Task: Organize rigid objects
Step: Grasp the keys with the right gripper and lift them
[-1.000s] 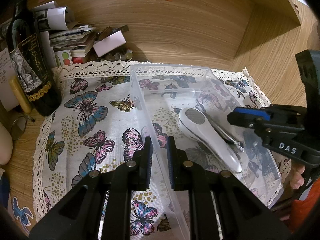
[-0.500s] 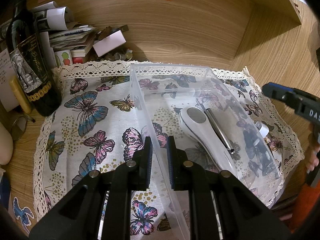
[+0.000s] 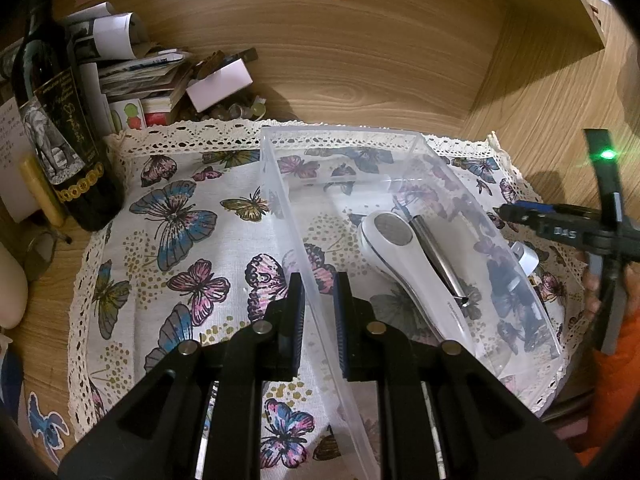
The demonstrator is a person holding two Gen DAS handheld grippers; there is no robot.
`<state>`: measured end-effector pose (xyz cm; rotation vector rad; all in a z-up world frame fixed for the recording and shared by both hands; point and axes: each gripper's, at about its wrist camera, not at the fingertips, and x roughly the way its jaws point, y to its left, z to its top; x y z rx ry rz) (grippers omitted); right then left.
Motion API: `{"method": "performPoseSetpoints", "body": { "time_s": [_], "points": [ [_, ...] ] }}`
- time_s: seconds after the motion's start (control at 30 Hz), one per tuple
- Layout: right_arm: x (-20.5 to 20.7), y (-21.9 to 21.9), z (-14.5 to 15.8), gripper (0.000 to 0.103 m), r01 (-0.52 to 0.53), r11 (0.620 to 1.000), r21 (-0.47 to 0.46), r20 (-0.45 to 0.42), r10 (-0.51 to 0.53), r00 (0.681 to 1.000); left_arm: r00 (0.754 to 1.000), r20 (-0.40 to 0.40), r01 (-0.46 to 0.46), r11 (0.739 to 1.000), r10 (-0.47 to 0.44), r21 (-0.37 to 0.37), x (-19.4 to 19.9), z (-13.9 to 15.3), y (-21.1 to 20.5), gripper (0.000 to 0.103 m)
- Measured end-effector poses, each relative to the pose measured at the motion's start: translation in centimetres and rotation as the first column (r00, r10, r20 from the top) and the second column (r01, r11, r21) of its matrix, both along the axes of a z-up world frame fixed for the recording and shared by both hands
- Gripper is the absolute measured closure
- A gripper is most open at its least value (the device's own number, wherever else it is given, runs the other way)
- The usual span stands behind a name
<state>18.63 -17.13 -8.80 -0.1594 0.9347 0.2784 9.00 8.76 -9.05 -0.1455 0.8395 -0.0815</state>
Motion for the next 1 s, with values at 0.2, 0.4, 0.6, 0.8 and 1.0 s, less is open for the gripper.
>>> {"method": "performPoseSetpoints", "body": {
  "time_s": [0.2, 0.4, 0.6, 0.8, 1.0],
  "points": [
    [2.6, 0.8, -2.5, 0.066, -0.030, 0.999, -0.041, -0.084, 0.027, 0.996, 1.000, -0.001, 0.000, 1.000, 0.000, 0.000, -0.1, -0.1, 0.0, 0.089],
    [4.2, 1.1, -4.3, 0.066, -0.039, 0.998, -0.055, -0.142, 0.031, 0.989, 1.000, -0.002, -0.001, 1.000, 0.001, -0.003, -0.2, -0.1, -0.2, 0.089],
    [3.8, 1.7, -4.3, 0.080, -0.039, 0.996, -0.078, -0.104, 0.031, 0.994, 1.000, 0.000, -0.002, 1.000, 0.002, 0.001, -0.2, 0.0, -0.3, 0.089],
    [2.2, 1.8, -2.6, 0.096, -0.024, 0.999, -0.033, -0.055, 0.022, 0.998, 1.000, 0.001, -0.002, 1.000, 0.002, 0.006, -0.2, 0.1, -0.3, 0.089],
    [0.1, 1.7, 0.4, 0.101, -0.037, 0.999, -0.011, 0.026, 0.037, 0.999, 1.000, 0.001, -0.002, 1.000, 0.002, 0.006, -0.2, 0.1, -0.3, 0.089]
  ]
}}
